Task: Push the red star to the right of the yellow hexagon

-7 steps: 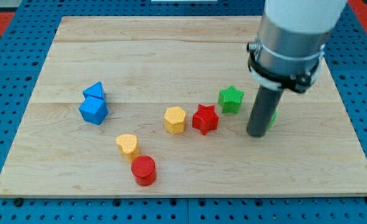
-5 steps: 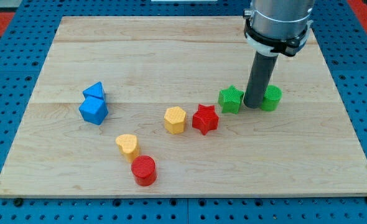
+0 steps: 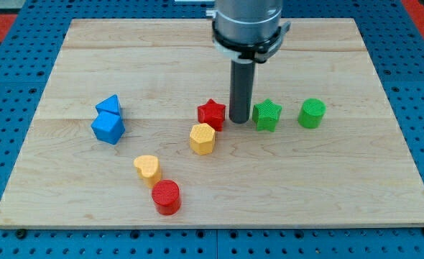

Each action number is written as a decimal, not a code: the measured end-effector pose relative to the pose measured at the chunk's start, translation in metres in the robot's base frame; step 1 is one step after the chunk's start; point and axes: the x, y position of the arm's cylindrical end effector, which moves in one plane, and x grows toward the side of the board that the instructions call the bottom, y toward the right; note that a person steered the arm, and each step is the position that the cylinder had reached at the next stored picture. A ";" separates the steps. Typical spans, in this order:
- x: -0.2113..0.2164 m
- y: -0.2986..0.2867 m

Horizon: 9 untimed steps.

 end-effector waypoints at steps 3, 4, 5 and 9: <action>-0.007 0.045; -0.013 -0.003; -0.057 -0.051; 0.027 -0.035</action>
